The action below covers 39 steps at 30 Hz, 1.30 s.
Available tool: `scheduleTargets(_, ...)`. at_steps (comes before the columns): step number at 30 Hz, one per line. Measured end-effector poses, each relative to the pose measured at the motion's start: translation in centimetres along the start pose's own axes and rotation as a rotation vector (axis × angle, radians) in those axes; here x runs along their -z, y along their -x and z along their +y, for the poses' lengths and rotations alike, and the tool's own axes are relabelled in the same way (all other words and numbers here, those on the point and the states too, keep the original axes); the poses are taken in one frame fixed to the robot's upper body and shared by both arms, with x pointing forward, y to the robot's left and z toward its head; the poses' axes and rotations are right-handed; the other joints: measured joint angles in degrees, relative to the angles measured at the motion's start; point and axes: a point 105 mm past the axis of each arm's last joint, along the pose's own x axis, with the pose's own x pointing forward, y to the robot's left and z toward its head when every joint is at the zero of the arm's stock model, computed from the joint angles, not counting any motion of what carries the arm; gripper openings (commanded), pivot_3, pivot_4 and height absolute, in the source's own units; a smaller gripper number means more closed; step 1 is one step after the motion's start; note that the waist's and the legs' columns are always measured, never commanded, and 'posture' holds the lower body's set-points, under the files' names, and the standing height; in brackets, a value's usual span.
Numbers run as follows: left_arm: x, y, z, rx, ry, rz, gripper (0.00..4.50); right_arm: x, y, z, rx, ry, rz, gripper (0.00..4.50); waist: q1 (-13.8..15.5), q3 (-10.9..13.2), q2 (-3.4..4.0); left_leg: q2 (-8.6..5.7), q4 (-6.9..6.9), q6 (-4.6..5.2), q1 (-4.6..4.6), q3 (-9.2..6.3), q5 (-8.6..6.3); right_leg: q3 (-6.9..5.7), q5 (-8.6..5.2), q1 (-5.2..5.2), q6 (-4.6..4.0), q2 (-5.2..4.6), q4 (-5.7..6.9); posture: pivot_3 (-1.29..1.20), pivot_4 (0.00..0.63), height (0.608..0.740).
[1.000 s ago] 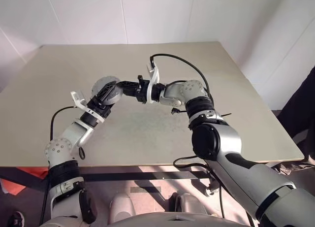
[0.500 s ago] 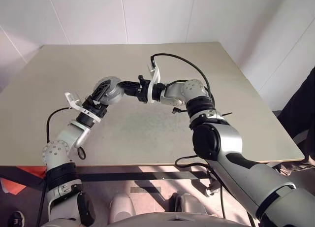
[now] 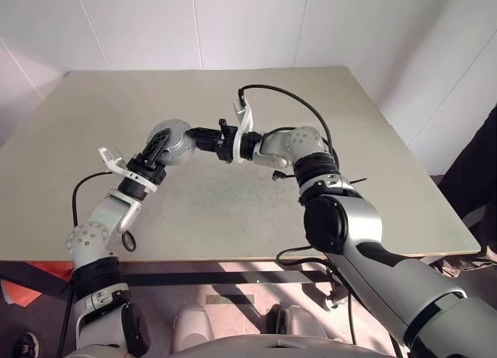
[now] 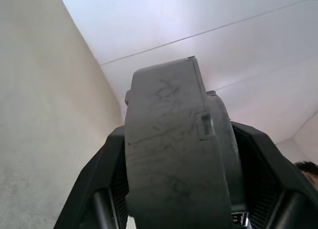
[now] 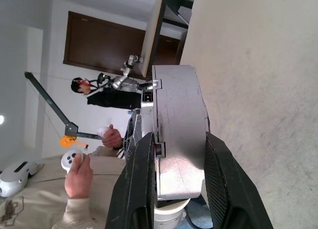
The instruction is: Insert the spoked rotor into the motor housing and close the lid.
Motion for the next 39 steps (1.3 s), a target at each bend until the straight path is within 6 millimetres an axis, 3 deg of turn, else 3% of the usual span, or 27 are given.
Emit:
scheduleTargets(4, 0.0, 0.0, 0.1, -0.001, 0.002, -0.001, 2.45, 0.0, 0.0, 0.0, 0.002, 0.002, -0.002, 1.17, 0.0, 0.0, 0.0, 0.0, 0.03, 0.0, 0.01, 0.0, 0.0, 0.0, 0.0, 0.0, 0.0, 0.0, 0.04, 0.0, 0.0, 0.74)
scheduleTargets(12, 0.0, 0.0, 0.9, -0.053, -0.021, 0.002, 2.45, -1.3, 0.0, -0.7, 0.051, 0.06, -0.09, 3.84, -0.01, 0.0, 0.0, 0.0, 0.08, 0.0, 0.02, 0.0, 0.0, 0.0, 0.0, 0.01, 0.0, 0.0, 0.12, 0.0, 0.0, 0.74)
scheduleTargets(19, -1.5, 0.7, 2.3, -0.124, -0.055, -0.081, 2.45, -3.2, 0.3, -1.0, 0.12, 0.157, -0.206, 3.84, -0.21, 0.0, -0.03, 0.0, 0.09, 0.0, 0.04, -0.01, 0.0, 0.0, 0.0, 0.0, 0.01, 0.0, 0.13, 0.0, 0.0, 0.74)
scheduleTargets(23, -5.0, 2.2, 3.4, -0.203, -0.106, -0.239, 2.45, -3.4, 0.4, -1.2, 0.13, 0.16, -0.221, 3.84, -0.47, 0.0, -0.04, 0.02, 0.09, 0.0, 0.04, 0.0, 0.0, 0.01, 0.0, 0.0, 0.01, 0.03, 0.14, 0.0, 0.0, 0.74)
scheduleTargets(27, -9.4, 5.2, 5.0, -0.353, -0.179, -0.435, 2.45, -3.3, 0.5, -1.5, 0.141, 0.161, -0.218, 3.84, -0.41, -0.01, -0.1, 0.08, 0.09, 0.0, 0.06, -0.01, 0.0, 0.01, 0.0, 0.01, 0.01, 0.09, 0.13, 0.0, 0.0, 0.74)
scheduleTargets(30, -11.5, 7.2, 6.2, -0.461, -0.2, -0.541, 2.45, -3.2, 0.5, -1.7, 0.148, 0.16, -0.215, 3.84, -0.19, -0.01, -0.28, 0.09, 0.11, 0.0, 0.06, -0.04, 0.0, 0.0, 0.0, 0.01, 0.01, 0.09, 0.12, 0.0, 0.0, 0.74)
scheduleTargets(35, -12.4, 9.4, 8.8, -0.635, -0.187, -0.602, 2.45, -2.9, 0.2, -1.9, 0.154, 0.161, -0.205, 3.84, 0.04, -0.01, -0.6, 0.1, 0.23, -0.01, 0.08, -0.11, 0.0, -0.01, 0.0, 0.09, 0.01, 0.09, 0.16, 0.0, 0.0, 0.74)
scheduleTargets(39, -12.9, 9.2, 8.7, -0.648, -0.206, -0.608, 2.45, -2.6, -0.1, -1.9, 0.155, 0.166, -0.194, 3.84, -0.07, -0.02, -0.7, 0.13, 0.35, -0.05, 0.16, -0.15, 0.02, -0.02, 0.0, 0.13, 0.01, 0.1, 0.39, 0.0, 0.0, 0.74)
